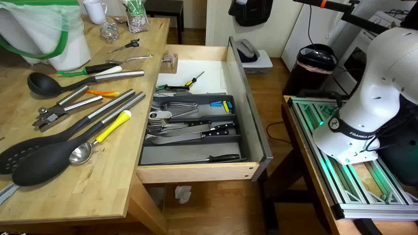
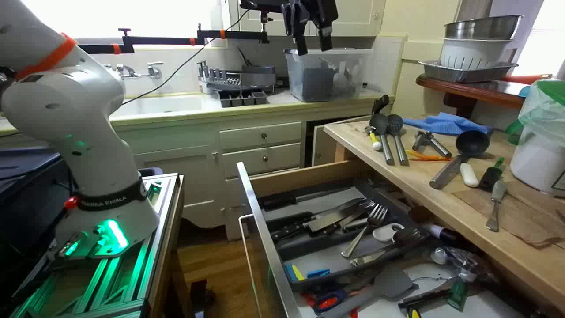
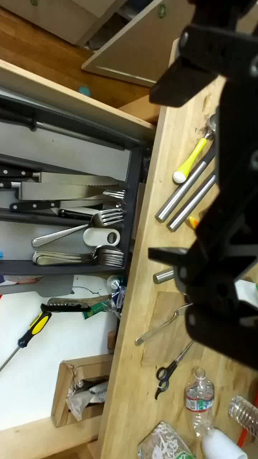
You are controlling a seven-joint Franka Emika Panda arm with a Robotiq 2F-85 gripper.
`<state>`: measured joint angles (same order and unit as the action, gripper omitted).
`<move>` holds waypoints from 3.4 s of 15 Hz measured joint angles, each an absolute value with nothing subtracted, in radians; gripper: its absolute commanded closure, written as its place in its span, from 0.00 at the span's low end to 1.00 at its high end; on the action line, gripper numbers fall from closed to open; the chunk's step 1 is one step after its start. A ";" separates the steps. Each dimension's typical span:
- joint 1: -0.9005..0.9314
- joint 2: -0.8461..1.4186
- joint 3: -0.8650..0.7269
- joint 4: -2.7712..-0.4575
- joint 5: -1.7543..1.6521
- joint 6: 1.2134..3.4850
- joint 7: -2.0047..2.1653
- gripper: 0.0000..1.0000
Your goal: Remove the blue object from the utensil box and move it on the right side of the drawer
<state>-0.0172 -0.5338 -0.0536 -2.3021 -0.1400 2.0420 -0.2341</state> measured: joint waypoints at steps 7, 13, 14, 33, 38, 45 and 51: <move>-0.017 -0.534 -0.054 -2.302 -0.140 2.042 -0.234 0.00; -0.031 -0.493 -0.057 -2.302 -0.140 2.048 -0.192 0.00; -0.035 -0.468 -0.064 -2.302 -0.134 2.058 -0.182 0.00; -0.105 -0.060 -0.185 -2.302 0.038 2.175 -0.218 0.00; -0.105 -0.060 -0.185 -2.302 0.038 2.175 -0.218 0.00; -0.105 -0.060 -0.185 -2.302 0.038 2.175 -0.218 0.00; -0.105 -0.060 -0.185 -2.302 0.038 2.174 -0.218 0.00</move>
<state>-0.1047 -0.0604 -0.1854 -2.3016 0.0382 2.1745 -0.2176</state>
